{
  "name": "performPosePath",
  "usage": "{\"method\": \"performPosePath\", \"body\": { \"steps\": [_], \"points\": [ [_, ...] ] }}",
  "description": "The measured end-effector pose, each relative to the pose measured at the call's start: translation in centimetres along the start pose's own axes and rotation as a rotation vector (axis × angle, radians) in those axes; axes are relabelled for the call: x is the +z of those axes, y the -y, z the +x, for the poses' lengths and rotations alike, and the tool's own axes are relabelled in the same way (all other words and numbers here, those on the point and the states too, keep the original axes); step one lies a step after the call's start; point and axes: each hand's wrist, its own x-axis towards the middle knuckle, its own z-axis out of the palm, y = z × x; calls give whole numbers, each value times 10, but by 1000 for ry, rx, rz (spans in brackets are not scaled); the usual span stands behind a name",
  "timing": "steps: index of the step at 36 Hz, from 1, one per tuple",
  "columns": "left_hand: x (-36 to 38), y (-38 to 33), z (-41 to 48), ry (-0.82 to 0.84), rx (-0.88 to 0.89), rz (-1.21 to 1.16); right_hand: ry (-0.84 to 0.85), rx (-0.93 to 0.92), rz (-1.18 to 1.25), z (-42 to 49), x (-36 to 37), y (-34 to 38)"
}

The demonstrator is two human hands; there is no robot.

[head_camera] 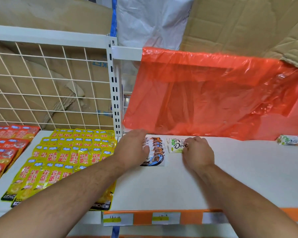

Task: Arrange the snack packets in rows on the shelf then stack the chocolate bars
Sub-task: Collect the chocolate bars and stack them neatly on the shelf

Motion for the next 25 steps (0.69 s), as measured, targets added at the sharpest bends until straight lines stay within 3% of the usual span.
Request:
{"method": "performPosePath", "body": {
  "steps": [7,14,25],
  "points": [
    [14,-20,5,16,-64,20,58,-239,-110,25,7,-26],
    [21,-39,9,3,-146,23,174,-277,18,39,7,-30],
    [33,-53,18,38,-210,49,173,-347,145,45,11,-42]
  ]
}}
